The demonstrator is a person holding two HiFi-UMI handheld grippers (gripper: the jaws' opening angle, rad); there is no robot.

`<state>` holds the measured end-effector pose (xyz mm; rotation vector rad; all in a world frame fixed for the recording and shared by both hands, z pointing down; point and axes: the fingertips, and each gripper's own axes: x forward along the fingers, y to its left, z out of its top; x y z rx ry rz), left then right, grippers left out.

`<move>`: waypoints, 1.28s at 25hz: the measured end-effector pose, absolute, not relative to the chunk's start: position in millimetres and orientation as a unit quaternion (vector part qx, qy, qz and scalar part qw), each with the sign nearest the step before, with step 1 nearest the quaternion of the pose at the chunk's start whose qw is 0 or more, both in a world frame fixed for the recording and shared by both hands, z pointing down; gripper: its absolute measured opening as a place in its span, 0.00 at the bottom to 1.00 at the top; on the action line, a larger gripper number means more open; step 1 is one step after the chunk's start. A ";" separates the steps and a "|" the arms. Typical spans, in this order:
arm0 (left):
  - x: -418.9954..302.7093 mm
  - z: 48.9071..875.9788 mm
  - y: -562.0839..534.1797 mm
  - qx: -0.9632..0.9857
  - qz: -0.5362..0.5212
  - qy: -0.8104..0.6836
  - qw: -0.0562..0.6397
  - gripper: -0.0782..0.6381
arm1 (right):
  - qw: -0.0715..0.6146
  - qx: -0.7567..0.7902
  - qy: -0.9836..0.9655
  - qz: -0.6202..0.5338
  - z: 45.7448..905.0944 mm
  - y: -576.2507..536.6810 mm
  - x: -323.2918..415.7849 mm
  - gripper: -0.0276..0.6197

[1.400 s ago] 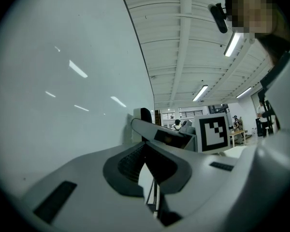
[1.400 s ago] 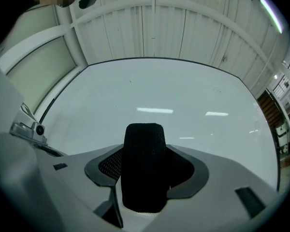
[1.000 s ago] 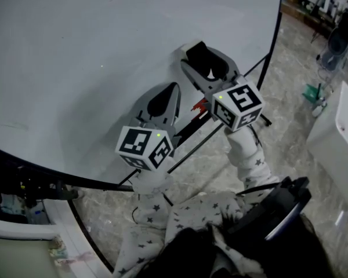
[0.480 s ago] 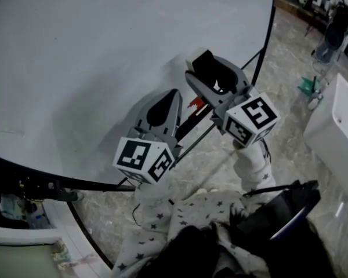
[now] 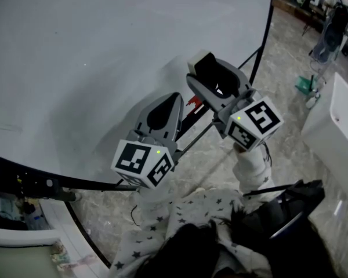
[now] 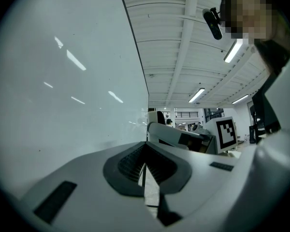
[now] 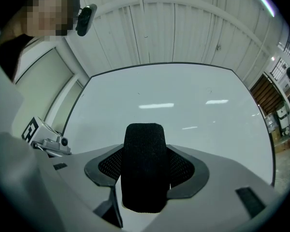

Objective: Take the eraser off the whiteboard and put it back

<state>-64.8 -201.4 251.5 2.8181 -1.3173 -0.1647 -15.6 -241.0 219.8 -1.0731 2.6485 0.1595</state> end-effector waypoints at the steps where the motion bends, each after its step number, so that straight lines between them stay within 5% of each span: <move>1: -65.0 251.8 -201.3 0.905 -0.055 -0.422 0.015 0.11 | 0.139 -0.372 0.916 0.054 220.7 -241.5 -15.5 0.44; 32: -75.6 236.8 -213.0 0.893 -0.072 -0.444 0.001 0.11 | 0.162 -0.372 0.912 0.062 205.9 -259.5 -19.0 0.44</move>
